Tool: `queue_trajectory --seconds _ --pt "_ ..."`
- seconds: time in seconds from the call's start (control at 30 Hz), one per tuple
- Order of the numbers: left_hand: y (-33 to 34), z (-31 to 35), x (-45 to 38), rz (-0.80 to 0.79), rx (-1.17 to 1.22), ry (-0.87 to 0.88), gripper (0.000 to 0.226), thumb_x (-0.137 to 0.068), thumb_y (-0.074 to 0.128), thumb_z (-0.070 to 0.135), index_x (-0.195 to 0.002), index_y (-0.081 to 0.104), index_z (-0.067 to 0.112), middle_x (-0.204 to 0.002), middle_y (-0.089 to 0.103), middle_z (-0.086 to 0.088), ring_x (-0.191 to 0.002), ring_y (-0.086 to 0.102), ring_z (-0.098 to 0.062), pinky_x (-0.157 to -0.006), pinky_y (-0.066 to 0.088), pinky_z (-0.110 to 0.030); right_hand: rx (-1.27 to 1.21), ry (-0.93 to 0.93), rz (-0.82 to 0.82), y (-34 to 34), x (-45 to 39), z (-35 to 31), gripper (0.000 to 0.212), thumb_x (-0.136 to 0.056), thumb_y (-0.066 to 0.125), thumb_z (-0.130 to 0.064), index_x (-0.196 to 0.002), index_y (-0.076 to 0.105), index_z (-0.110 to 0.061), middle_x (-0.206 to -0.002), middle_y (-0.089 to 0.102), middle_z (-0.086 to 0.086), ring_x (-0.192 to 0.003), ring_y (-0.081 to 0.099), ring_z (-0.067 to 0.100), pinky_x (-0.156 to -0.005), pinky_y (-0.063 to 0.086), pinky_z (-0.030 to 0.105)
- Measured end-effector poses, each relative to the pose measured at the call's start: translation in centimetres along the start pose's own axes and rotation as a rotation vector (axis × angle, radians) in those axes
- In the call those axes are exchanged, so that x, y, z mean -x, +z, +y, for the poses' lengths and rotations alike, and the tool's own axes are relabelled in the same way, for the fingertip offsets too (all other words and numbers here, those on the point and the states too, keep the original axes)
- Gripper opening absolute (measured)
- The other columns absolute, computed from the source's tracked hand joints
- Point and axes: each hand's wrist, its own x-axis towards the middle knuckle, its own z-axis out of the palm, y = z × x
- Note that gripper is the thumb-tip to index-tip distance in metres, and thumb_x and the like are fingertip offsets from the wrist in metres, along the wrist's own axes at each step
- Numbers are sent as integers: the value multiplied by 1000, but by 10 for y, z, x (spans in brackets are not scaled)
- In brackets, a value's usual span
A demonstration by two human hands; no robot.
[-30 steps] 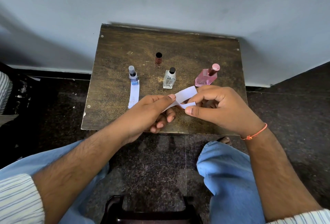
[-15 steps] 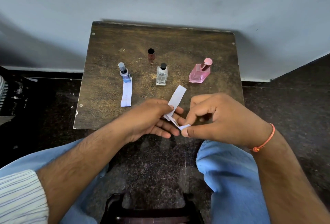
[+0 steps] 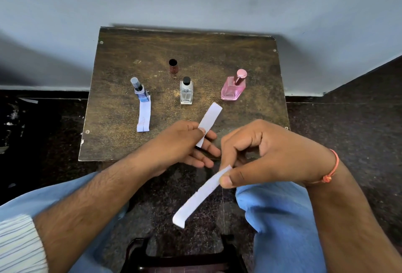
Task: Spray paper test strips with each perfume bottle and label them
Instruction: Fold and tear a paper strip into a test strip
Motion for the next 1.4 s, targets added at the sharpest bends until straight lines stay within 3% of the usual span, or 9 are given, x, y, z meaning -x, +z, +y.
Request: queue_trajectory --seconds 0.1,0.17,0.33,0.4,0.53,0.77,1.0,1.17,1.4 --pt "-3 1 5 -133 -57 16 28 -114 48 23 -109 71 8 -90 81 -14 -65 75 -20 -57 62 -28 6 -87 157 -3 -2 7 8 -90 85 -13 -89 81 -19 -96 70 8 -86 61 45 -77 50 55" --pt "-1 1 9 -245 -115 55 25 -113 50 25 -117 71 11 -101 83 -14 -69 78 -25 -61 64 -32 65 -66 319 -6 -3 15 3 -91 84 -18 -92 82 -17 -110 69 1 -92 62 40 -81 51 41" --pt "-6 3 11 -228 -240 176 19 -111 57 27 -110 73 16 -105 83 -11 -70 76 -25 -59 62 -31 150 82 490 -6 -8 20 7 -91 86 -20 -92 81 -16 -132 69 -7 -68 62 3 -70 51 22" --pt "-8 4 10 -213 -183 176 17 -109 59 24 -101 73 21 -102 83 -13 -66 74 -23 -54 60 -28 98 142 473 -4 -8 16 4 -94 82 -19 -94 82 -15 -125 74 -8 -55 58 -1 -56 48 19" --pt "-11 2 8 -168 -168 237 13 -107 63 14 -106 76 14 -98 83 -12 -63 73 -21 -54 59 -27 22 211 442 -4 -9 15 10 -99 76 -22 -99 80 -12 -70 72 -14 -52 55 20 -49 45 28" --pt "-12 1 9 -70 -209 360 12 -98 75 25 -103 78 14 -99 82 -8 -64 73 -18 -51 57 -26 -119 268 527 -2 -17 17 9 -99 77 -25 -97 78 -17 -72 71 1 -61 67 23 -55 58 35" --pt "-11 3 12 10 -111 355 29 -111 54 31 -117 78 17 -99 83 -9 -62 69 -24 -49 57 -28 -59 162 514 -4 -22 23 8 -98 77 -11 -99 76 -3 -89 75 28 -71 69 23 -70 63 35" --pt "-12 2 10 17 -82 328 28 -111 55 30 -120 77 16 -102 83 0 -62 69 -23 -48 56 -27 -51 153 495 -10 -18 29 7 -92 84 -10 -95 78 -10 -86 77 21 -74 69 24 -77 61 38" --pt "-17 0 7 127 -20 370 25 -105 65 31 -115 83 15 -117 82 5 -56 65 -17 -42 47 -22 2 245 542 -24 -3 33 11 -87 87 -7 -95 81 -8 -75 77 9 -67 68 15 -66 58 20"
